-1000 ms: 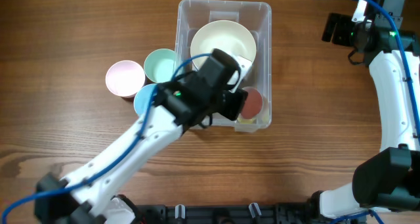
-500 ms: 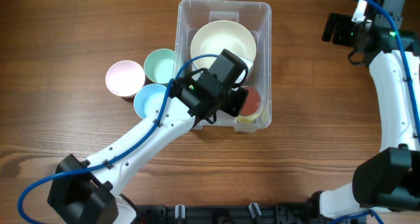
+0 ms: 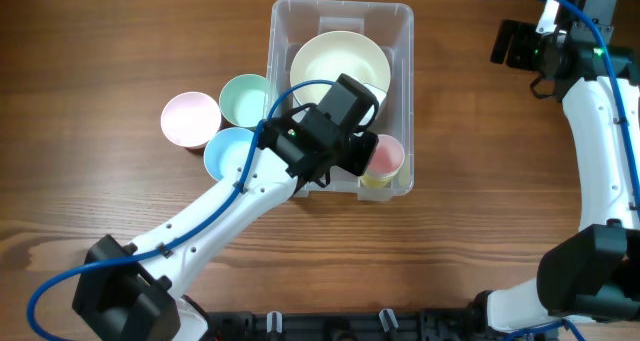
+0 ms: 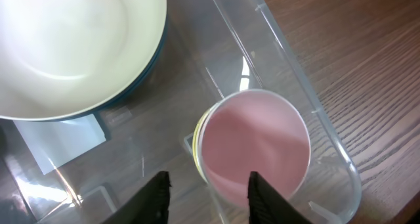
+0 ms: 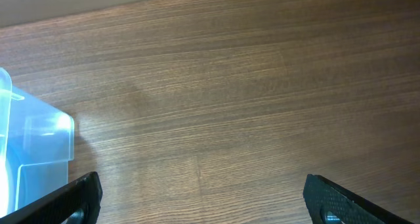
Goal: Pack container
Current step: 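Carry the pink cup onto the stacked cups and release, then move the left gripper to the light blue bowl and grasp its rim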
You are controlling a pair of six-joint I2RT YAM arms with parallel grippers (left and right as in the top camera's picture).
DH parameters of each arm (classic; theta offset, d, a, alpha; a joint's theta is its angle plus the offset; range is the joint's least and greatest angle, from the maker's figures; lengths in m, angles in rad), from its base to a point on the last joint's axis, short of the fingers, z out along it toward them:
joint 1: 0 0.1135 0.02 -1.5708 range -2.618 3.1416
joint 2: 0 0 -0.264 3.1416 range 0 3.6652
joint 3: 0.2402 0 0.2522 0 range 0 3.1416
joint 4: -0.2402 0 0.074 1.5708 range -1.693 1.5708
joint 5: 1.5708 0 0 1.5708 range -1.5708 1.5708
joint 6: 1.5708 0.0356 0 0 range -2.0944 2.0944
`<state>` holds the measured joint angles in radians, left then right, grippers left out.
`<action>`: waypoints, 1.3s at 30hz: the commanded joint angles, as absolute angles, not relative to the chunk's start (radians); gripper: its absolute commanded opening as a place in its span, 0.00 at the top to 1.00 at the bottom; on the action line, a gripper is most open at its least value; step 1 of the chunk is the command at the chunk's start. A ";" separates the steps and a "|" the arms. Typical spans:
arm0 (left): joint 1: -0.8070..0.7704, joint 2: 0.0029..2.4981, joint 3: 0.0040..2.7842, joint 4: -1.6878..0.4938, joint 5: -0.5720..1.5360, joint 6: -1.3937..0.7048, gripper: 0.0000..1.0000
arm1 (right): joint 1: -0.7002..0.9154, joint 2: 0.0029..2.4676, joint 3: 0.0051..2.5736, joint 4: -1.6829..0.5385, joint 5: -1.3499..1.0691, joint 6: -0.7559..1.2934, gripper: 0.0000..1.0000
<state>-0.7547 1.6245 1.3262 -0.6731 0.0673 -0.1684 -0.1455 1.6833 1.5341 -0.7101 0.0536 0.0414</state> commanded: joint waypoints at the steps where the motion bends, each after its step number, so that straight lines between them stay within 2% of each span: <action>1: -0.754 1.609 1.330 -0.674 -0.027 -0.158 0.59 | -0.144 1.694 1.538 -0.707 0.067 0.055 0.00; 7: -0.730 1.528 1.330 -0.739 -0.248 -0.170 0.56 | -0.144 1.694 1.538 -0.707 0.067 0.055 0.00; 13: -0.540 1.411 1.330 -0.921 -0.308 -0.372 0.51 | -0.144 1.694 1.538 -0.707 0.067 0.055 0.00; 18: -0.288 1.376 1.330 -1.046 -0.169 -0.427 0.42 | -0.144 1.694 1.538 -0.707 0.067 0.055 0.00; 24: -0.081 1.394 1.270 -1.061 0.070 -0.427 0.40 | -0.144 1.694 1.538 -0.707 0.067 0.055 0.00; 26: -0.027 1.401 1.220 -1.040 0.109 -0.428 0.30 | -0.144 1.694 1.538 -0.707 0.067 0.056 0.00; 32: 0.059 1.404 1.055 -0.910 0.194 -0.427 0.31 | -0.144 1.694 1.538 -0.707 0.067 0.055 0.00; 34: 0.066 1.404 0.998 -0.856 0.214 -0.428 0.34 | -0.144 1.694 1.538 -0.707 0.067 0.055 0.00; 39: 0.063 1.404 0.873 -0.749 0.220 -0.434 0.34 | -0.144 1.694 1.538 -0.707 0.067 0.055 0.00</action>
<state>0.0593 1.3975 0.9443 -0.7933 0.1707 -0.4244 -0.1459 1.6833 1.5341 -0.7101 0.0536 0.0414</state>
